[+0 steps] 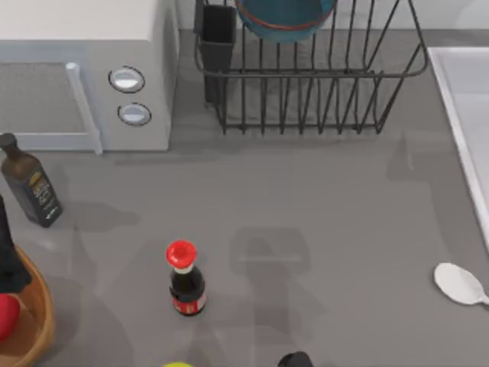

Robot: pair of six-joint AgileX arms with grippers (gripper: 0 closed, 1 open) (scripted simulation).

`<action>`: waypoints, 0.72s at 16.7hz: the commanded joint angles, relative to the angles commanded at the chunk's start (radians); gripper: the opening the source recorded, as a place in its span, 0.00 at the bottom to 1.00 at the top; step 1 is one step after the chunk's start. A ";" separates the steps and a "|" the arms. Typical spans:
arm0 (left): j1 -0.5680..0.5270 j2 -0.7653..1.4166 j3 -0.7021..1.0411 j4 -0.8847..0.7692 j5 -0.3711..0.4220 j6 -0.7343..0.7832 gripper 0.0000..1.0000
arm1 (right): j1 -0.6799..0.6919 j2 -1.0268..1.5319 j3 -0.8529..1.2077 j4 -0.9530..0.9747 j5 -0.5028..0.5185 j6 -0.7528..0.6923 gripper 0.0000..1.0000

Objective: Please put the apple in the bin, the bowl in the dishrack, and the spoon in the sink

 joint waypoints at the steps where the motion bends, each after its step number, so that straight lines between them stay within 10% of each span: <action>1: 0.000 0.000 0.000 0.000 0.000 0.000 1.00 | -0.030 -0.098 -0.065 -0.034 -0.032 -0.001 1.00; 12: 0.000 0.000 0.000 0.000 0.000 0.000 1.00 | -0.270 -0.891 -0.576 -0.302 -0.291 -0.007 1.00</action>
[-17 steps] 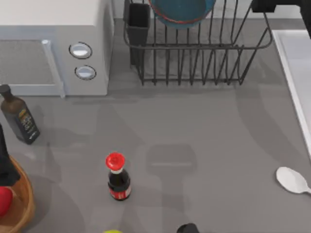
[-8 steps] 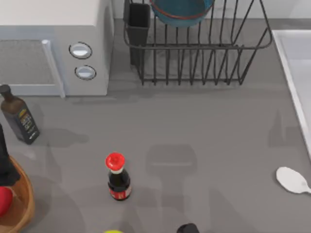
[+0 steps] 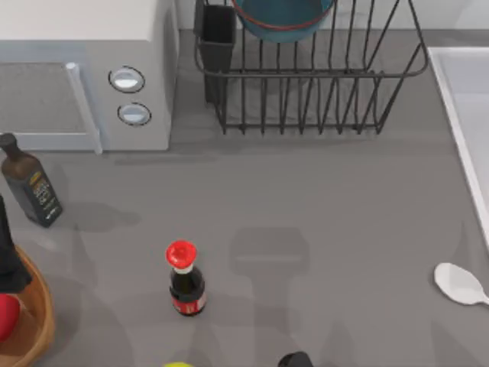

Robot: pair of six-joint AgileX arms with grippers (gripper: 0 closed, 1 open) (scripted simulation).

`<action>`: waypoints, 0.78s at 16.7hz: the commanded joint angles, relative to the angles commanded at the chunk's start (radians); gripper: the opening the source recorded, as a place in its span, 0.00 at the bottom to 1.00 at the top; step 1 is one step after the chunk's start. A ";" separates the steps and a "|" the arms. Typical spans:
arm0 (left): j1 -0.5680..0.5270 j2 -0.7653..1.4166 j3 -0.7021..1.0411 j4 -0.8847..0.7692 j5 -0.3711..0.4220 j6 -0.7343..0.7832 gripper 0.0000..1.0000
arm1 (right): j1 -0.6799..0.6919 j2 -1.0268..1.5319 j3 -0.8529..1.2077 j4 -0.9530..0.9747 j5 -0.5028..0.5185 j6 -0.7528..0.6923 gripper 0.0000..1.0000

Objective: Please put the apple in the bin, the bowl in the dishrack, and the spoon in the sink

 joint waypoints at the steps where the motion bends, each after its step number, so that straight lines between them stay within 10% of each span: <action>1: 0.000 0.000 0.000 0.000 0.000 0.000 1.00 | -0.006 -0.018 -0.012 -0.007 -0.007 0.000 1.00; 13: 0.000 0.000 0.000 0.000 0.000 0.000 1.00 | -0.003 0.206 0.158 -0.214 -0.008 -0.170 1.00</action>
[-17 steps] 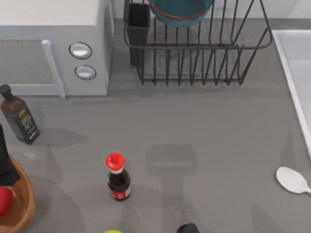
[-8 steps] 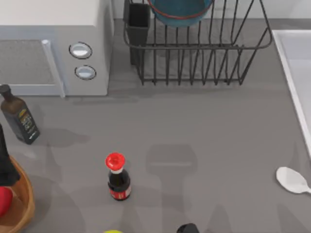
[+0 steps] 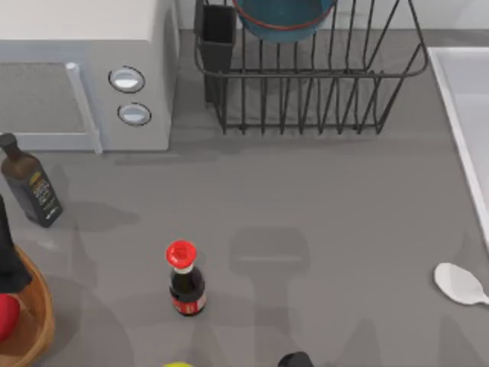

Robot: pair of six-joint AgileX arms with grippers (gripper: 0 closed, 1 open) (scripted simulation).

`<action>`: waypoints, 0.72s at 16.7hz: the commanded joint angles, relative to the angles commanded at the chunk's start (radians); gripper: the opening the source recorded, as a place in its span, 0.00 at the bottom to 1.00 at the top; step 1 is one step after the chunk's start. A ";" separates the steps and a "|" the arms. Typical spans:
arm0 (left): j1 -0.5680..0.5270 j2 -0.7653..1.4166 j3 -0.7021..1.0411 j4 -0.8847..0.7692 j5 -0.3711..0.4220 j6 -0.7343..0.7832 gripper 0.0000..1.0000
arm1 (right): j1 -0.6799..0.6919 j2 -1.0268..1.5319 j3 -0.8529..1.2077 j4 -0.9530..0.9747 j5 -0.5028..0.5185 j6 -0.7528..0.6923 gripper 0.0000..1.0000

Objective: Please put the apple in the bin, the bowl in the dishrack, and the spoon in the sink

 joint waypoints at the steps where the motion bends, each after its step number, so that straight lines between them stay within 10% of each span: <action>1: 0.000 0.000 0.000 0.000 0.000 0.000 1.00 | 0.000 0.075 0.047 -0.060 0.000 -0.048 1.00; 12: 0.000 0.000 0.000 0.000 0.000 0.000 1.00 | 0.009 0.969 0.568 -0.745 0.007 -0.595 1.00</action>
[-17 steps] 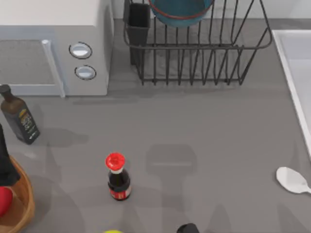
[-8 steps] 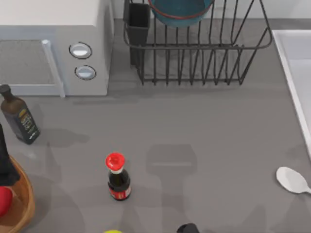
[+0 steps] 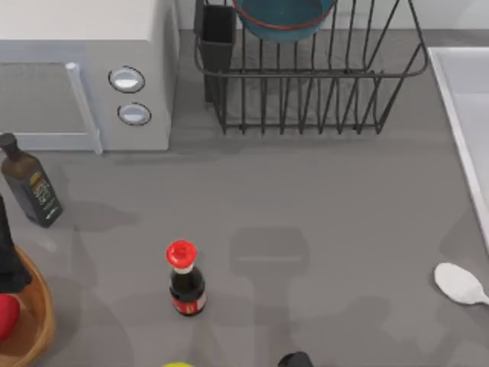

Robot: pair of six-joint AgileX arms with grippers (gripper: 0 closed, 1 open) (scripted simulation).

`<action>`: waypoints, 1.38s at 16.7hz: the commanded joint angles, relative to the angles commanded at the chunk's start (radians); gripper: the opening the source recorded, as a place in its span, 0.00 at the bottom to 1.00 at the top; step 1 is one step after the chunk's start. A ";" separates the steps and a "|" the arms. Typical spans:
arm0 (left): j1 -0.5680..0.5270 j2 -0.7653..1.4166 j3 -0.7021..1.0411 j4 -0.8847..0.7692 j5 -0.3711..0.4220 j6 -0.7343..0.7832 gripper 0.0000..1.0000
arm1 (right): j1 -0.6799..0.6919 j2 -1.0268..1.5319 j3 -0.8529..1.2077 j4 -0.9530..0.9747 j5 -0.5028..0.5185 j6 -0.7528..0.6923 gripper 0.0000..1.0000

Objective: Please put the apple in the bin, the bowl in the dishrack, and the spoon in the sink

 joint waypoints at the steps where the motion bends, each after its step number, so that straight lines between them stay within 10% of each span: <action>1: 0.000 0.000 0.000 0.000 0.000 0.000 1.00 | 0.001 0.051 0.033 -0.039 -0.001 -0.032 1.00; 11: 0.000 0.000 0.000 0.000 0.000 0.000 1.00 | 0.001 0.160 0.095 -0.103 -0.003 -0.102 1.00; 23: 0.000 0.000 0.000 0.000 0.000 0.000 1.00 | 0.004 0.378 -0.153 0.363 -0.004 -0.097 1.00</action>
